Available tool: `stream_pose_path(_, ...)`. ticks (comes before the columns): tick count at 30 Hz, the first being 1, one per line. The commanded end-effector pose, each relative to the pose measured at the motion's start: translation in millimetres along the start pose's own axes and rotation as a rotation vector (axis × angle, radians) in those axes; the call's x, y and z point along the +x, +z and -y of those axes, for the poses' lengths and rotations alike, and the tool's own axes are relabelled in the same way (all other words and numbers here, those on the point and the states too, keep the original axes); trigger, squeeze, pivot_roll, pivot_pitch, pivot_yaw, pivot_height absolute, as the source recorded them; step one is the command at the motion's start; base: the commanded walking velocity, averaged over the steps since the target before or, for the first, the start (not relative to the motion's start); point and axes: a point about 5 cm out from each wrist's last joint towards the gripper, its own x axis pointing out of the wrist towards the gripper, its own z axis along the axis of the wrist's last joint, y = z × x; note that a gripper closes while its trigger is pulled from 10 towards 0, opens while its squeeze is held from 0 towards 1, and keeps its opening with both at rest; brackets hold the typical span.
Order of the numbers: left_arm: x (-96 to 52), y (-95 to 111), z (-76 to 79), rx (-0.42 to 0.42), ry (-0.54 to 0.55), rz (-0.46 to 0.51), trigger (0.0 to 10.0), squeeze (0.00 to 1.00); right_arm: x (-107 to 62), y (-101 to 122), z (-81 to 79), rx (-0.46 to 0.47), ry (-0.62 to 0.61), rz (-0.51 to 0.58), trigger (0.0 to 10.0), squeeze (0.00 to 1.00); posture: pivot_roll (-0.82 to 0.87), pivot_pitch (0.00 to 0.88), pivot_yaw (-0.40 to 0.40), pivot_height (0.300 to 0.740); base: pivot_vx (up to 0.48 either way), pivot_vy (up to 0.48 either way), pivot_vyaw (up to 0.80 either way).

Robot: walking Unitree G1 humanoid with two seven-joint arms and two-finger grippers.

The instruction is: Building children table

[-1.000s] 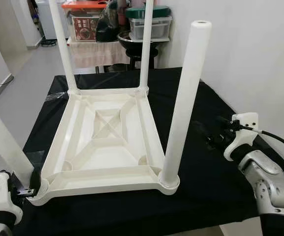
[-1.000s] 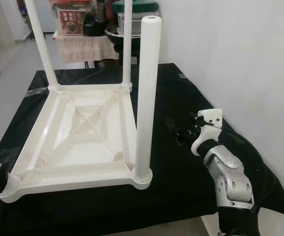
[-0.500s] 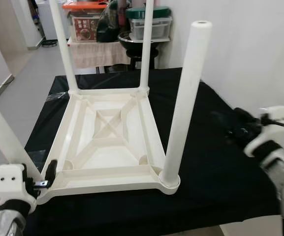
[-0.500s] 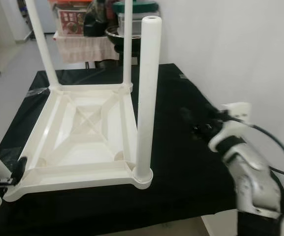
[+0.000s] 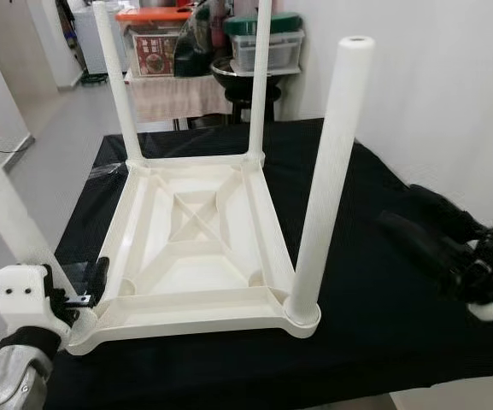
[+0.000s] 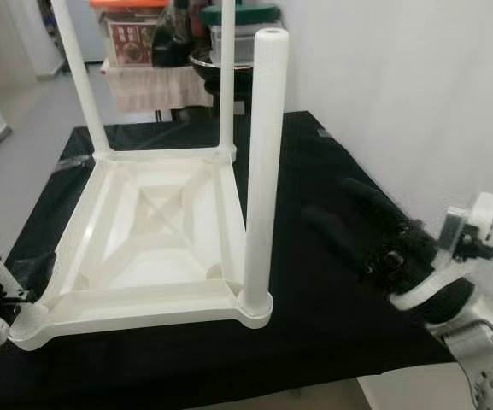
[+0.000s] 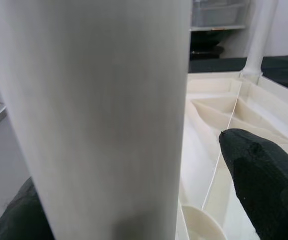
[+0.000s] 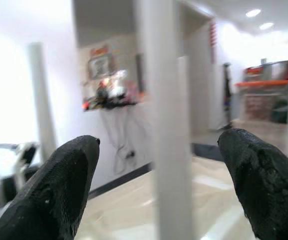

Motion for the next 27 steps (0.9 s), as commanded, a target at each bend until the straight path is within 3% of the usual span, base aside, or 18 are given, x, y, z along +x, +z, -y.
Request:
stream_pose_path(1, 2.7, 2.7, 10.0, -0.012, -0.054, 0.009, 10.0, 0.0, 14.0, -2.4, -1.8, -0.045, 0.006, -0.051, 10.0, 0.0, -0.03, 0.014, -0.003, 0.74, 0.0, 0.0, 0.0)
stream_pose_path(2, 2.7, 2.7, 10.0, -0.012, -0.054, 0.009, 10.0, 0.0, 14.0, -2.4, -1.8, -0.045, 0.006, -0.051, 10.0, 0.0, -0.03, 0.014, -0.003, 0.74, 0.0, 0.0, 0.0)
stream_pose_path(4, 2.8, 3.9, 11.9, -0.019, -0.052, 0.013, 10.0, 0.0, 33.8, 1.4, 10.4, -0.073, -0.091, -0.053, 10.0, 0.0, -0.02, 0.013, -0.01, 0.74, 0.0, 0.0, 0.0)
stream_pose_path(6, 2.6, 4.5, 12.7, -0.022, -0.049, 0.015, 10.0, 0.0, 40.6, 5.7, 16.3, -0.084, -0.139, -0.039, 10.0, 0.0, -0.02, 0.014, -0.014, 0.74, 0.0, 0.0, 0.0)
stream_pose_path(12, -0.4, 4.2, 16.0, -0.04, -0.034, 0.013, 10.0, 0.0, 42.0, 19.1, 41.8, -0.065, -0.299, 0.014, 10.0, 0.0, -0.02, 0.017, -0.026, 0.74, 0.0, 0.0, 0.0)
stream_pose_path(20, -3.3, 1.5, 18.0, -0.042, -0.031, -0.003, 10.0, 0.0, 45.7, 25.2, 46.4, -0.077, -0.319, 0.027, 10.0, 0.0, -0.02, 0.019, -0.023, 0.74, 0.0, 0.0, 0.0)
stream_pose_path(27, -13.2, -11.5, 12.7, 0.026, -0.011, -0.061, 10.0, 0.0, 62.1, 42.3, 49.1, -0.097, -0.33, 0.047, 10.0, 0.0, -0.02, 0.02, -0.026, 0.74, 0.0, 0.0, 0.0)
